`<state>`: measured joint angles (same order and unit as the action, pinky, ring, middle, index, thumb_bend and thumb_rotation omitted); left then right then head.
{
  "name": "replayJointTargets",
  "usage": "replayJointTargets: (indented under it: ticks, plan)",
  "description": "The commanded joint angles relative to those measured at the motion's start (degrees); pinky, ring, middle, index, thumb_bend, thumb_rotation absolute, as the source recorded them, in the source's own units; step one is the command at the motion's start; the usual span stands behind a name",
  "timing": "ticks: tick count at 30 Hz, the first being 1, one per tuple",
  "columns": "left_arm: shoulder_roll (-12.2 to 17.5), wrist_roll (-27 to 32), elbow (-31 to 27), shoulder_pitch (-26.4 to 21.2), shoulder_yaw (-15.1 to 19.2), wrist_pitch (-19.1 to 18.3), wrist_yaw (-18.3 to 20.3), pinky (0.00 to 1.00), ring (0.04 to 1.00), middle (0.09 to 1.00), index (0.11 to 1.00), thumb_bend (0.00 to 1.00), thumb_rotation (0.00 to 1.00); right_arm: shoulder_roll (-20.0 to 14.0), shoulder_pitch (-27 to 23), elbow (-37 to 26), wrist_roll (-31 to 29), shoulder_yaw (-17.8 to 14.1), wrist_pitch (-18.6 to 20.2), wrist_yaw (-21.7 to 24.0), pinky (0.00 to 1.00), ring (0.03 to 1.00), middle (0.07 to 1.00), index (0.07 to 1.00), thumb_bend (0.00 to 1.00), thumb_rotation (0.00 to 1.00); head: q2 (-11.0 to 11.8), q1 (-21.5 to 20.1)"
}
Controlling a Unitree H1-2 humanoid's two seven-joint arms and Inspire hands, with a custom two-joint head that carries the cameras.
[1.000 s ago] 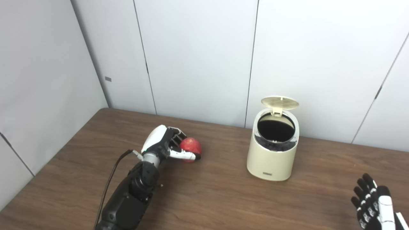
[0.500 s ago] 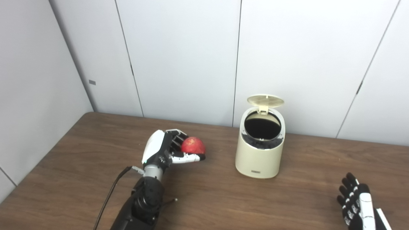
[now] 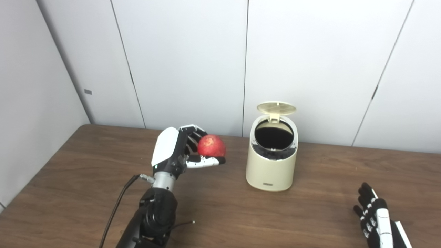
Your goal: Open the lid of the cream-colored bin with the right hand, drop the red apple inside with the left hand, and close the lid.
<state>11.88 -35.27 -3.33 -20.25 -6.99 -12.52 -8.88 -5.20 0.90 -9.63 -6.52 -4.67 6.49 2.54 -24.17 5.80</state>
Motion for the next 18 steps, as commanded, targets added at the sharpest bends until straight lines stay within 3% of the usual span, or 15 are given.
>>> replayJointTargets:
  ticks: [1, 11, 18]
  plan:
    - [0.1, -1.8, -2.7, -3.3, -0.2, 0.8, -0.7, 0.3, 0.395, 0.502, 0.527, 0.47, 0.0, -0.1, -0.5, -0.1, 0.1, 0.2, -1.2, 0.3, 1.0, 1.0, 0.976, 0.958, 0.52, 1.0, 0.0, -0.3]
    - [-1.5, -5.8, -7.2, -4.7, -2.5, 0.9, 1.0, 0.32, 0.411, 0.506, 0.502, 0.47, 0.0, 0.3, -0.6, 1.5, 1.0, 1.1, -2.5, 0.2, 1.0, 0.998, 0.976, 0.965, 0.55, 1.0, -0.1, -1.2]
    - [-2.6, -5.7, -6.1, -6.7, -2.4, 2.2, 1.3, 0.32, 0.416, 0.52, 0.498, 0.47, 0.0, 0.5, -0.8, 2.6, 0.9, 1.6, -3.1, 0.4, 1.0, 0.999, 0.978, 0.974, 0.57, 1.0, 0.1, -2.0]
